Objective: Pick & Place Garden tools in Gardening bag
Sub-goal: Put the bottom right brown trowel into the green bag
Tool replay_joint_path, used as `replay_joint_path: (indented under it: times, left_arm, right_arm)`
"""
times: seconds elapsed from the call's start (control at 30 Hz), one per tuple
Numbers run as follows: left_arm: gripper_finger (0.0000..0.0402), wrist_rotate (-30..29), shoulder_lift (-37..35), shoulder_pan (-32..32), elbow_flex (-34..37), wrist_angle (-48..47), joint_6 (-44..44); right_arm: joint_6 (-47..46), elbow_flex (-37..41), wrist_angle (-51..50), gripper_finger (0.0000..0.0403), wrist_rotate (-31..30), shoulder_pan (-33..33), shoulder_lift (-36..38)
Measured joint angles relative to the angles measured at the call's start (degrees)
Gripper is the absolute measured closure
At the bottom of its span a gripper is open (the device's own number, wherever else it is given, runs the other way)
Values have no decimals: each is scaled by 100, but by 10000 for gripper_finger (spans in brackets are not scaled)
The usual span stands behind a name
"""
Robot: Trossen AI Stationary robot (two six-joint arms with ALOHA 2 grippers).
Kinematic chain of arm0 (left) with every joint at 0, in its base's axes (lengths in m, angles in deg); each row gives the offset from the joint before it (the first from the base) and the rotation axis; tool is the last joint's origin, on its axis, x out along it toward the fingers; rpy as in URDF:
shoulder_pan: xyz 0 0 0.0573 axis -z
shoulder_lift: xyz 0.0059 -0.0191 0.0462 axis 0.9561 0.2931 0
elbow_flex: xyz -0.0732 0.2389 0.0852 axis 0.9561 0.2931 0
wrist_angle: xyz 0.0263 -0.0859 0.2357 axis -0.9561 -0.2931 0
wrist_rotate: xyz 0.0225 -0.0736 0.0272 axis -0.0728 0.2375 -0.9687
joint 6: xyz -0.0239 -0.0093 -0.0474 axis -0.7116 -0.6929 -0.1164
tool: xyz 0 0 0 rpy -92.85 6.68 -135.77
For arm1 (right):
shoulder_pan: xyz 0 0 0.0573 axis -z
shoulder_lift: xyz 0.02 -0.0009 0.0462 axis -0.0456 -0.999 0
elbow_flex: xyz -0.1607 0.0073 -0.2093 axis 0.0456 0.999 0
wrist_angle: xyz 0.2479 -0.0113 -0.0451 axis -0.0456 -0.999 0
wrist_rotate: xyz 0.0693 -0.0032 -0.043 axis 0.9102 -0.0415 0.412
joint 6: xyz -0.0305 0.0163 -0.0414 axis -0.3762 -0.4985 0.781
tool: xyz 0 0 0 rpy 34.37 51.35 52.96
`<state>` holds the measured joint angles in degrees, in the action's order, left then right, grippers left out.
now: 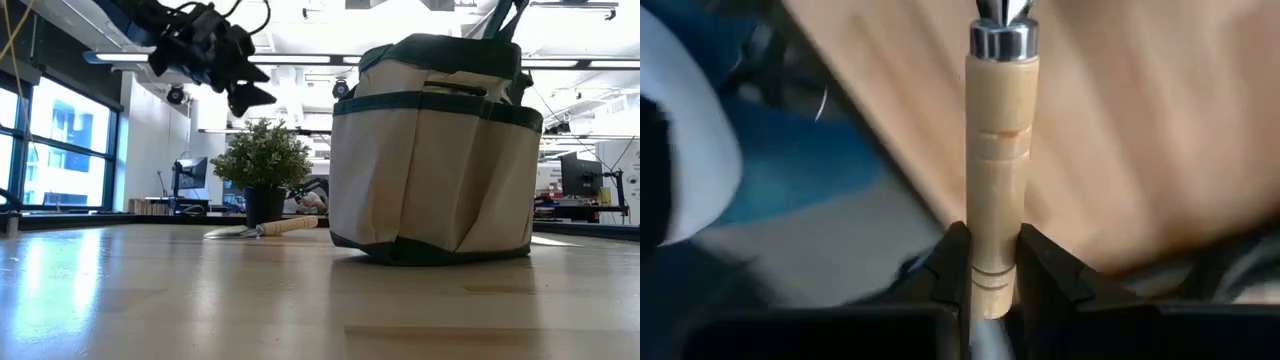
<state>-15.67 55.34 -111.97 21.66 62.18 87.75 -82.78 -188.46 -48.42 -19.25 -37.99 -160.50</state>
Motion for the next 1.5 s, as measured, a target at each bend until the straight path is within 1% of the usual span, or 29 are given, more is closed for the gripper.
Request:
replay_joint_path:
  times: [0.17,0.27,0.37,0.43,0.57,0.67,0.77,0.9,1.0,1.1,1.33,1.5]
  left_arm:
    - [162,-677,0,-122,0,-204,396]
    - [162,-1099,0,-109,0,-413,608]
    - [162,-1313,0,-111,0,-539,631]
    - [162,-1465,0,-111,0,-641,704]
    - [162,-1675,0,-111,0,-738,658]
    - [162,-1740,0,-102,55,-791,448]
    - [162,-1754,0,-100,224,-806,286]
    - [162,-1763,0,-100,611,-753,258]
    - [162,-1757,0,-100,886,-373,202]
    - [162,-1757,2,-102,1064,-164,24]
    - [162,-1684,1,-21,1188,83,-230]
    - [162,-1743,2,117,1198,26,-212]
  right_arm:
    - [-1141,0,-5,359,1508,235,-94]
    - [-1596,2,-2,359,2232,291,-199]
    - [-1930,2,0,359,3003,327,-330]
    - [-2045,2,0,359,3446,381,-397]
    - [-2442,2,-13,359,4114,573,-460]
    - [-2486,2,-4,359,4438,794,-542]
    - [-2300,2,65,359,4655,1042,-667]
    - [-1879,5,79,359,4760,1297,-793]
    - [-1741,7,18,359,4917,1412,-835]
    - [-1821,13,11,359,5122,1512,-837]
    - [-1751,53,-17,359,5164,1749,-931]
    - [-1598,384,6,359,5208,1792,-960]
